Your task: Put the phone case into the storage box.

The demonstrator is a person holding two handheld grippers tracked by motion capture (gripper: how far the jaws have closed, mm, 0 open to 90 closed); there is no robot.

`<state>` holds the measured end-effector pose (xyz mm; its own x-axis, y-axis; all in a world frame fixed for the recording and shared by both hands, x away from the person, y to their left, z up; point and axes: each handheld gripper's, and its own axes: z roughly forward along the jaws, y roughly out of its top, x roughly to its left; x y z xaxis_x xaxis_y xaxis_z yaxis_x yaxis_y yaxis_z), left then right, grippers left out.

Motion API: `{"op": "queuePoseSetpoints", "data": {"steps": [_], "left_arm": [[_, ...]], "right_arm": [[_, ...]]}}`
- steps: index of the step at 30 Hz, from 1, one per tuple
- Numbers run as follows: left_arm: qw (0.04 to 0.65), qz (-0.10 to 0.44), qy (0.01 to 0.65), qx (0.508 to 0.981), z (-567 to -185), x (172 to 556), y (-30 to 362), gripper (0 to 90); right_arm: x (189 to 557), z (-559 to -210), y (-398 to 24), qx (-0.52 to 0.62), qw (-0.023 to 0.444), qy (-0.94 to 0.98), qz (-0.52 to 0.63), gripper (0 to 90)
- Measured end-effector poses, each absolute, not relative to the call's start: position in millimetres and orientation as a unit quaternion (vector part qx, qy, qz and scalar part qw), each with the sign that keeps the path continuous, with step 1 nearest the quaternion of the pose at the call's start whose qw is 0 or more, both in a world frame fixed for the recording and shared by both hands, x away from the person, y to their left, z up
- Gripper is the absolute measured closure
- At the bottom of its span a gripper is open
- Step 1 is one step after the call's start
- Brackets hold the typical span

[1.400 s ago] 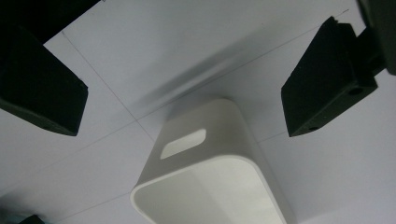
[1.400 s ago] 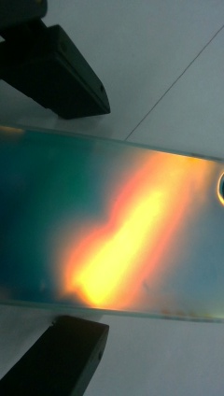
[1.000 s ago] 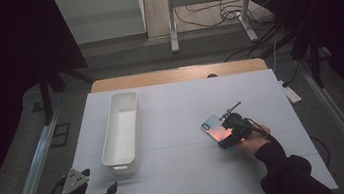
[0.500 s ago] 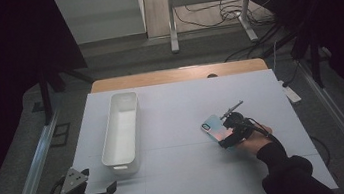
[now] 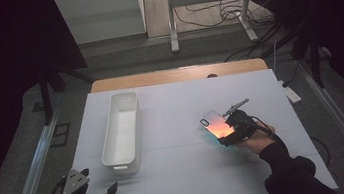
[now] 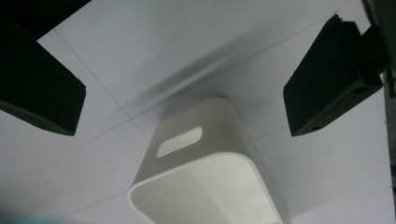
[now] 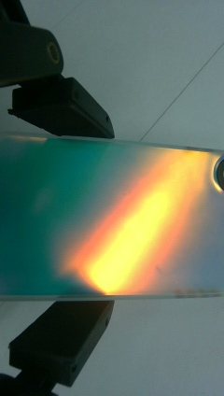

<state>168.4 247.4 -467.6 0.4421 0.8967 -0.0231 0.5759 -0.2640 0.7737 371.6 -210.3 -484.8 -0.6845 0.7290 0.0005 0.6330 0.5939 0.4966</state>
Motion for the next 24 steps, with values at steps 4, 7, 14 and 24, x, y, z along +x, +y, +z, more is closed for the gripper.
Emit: {"op": "queuePoseSetpoints", "data": {"steps": [4, 7, 14, 24], "left_arm": [[0.374, 0.216, 0.482, 0.763, -466.8, 168.2, 247.3, 0.0], [0.377, 0.218, 0.48, 0.761, -465.1, 167.9, 246.8, 0.0], [0.396, 0.22, 0.473, 0.756, -459.3, 169.5, 244.1, 0.0], [0.418, 0.211, 0.454, 0.758, -453.5, 178.3, 236.6, 0.0]], "right_arm": [[369.3, -480.7, -210.3, 0.381, 0.103, 0.885, 0.247, 17.0], [366.3, -475.6, -210.6, 0.376, 0.103, 0.883, 0.261, 17.0], [359.5, -464.9, -212.5, 0.367, 0.104, 0.877, 0.293, 16.9], [354.7, -457.8, -214.3, 0.362, 0.1, 0.872, 0.315, 16.9]]}}
